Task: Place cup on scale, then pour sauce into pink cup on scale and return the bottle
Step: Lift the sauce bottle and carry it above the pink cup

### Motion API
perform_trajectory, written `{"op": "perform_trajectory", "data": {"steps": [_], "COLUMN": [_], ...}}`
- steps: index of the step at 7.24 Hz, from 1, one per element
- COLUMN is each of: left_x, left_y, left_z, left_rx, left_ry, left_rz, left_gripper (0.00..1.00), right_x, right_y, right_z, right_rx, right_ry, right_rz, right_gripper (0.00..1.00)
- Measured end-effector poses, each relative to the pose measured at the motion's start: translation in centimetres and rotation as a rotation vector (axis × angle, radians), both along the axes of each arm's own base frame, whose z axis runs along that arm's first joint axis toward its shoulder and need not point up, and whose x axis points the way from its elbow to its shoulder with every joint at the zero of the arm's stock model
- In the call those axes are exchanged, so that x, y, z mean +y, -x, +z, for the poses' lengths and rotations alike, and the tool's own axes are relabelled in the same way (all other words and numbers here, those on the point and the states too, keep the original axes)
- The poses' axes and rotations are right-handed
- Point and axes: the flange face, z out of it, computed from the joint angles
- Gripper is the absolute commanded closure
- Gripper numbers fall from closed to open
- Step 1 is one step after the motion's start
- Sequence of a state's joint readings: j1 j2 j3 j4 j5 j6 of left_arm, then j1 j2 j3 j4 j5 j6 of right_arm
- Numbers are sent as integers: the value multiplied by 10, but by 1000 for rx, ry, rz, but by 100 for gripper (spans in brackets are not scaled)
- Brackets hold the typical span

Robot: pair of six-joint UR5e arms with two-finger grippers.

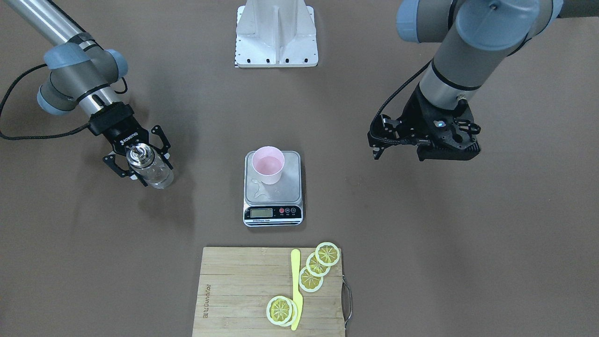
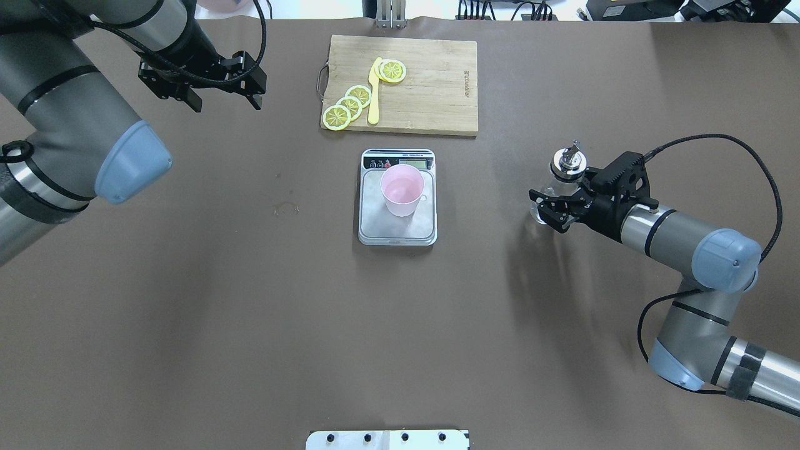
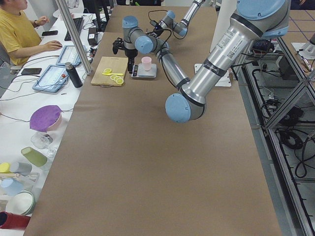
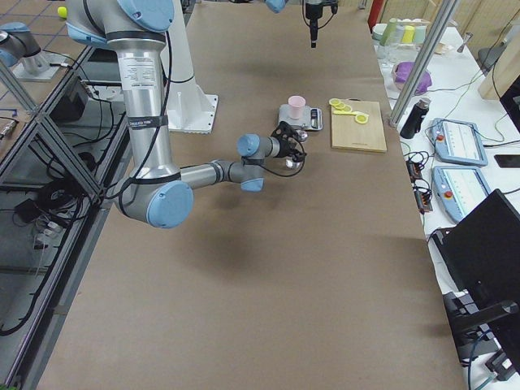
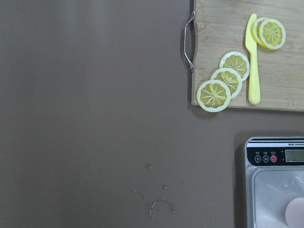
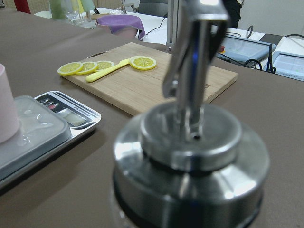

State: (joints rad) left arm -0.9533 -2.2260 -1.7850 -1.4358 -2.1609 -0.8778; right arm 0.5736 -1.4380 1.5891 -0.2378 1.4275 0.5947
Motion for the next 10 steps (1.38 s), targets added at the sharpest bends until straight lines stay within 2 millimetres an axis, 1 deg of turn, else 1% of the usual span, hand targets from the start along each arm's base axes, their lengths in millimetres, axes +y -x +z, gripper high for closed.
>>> {"op": "perform_trajectory", "data": {"steps": [1,2,3,5,7,8,9,10], "left_x": [-2,-7,-13,-20,-21,-19,-17,-14], "left_y": [13,32,56,101,134,152,173,192], "left_z": [7,21,38,82,119,135,154,174], "left_rx": [-5,-6,-5,-26,-34,-19,-10,-12], "left_ry": [-24,-46,-65,-132,-179,-198,-218,-238], "left_rz": [16,42,71,137,196,227,253,269], "left_gripper": [3,3,3,3,3,3,3,3], "right_x": [2,4,2,-11,-32,-38,-39,-31], "right_y": [-4,-5,-3,10,17,20,31,50], "right_z": [-34,-62,-80,-102,-118,-128,-144,-165], "right_rx": [35,84,137,307,542,655,762,864], "right_ry": [20,39,39,-1,-50,-70,-87,-100], "right_rz": [0,-1,-4,-22,-32,-26,-20,-14], "right_gripper": [73,76,79,79,80,80,80,80]}}
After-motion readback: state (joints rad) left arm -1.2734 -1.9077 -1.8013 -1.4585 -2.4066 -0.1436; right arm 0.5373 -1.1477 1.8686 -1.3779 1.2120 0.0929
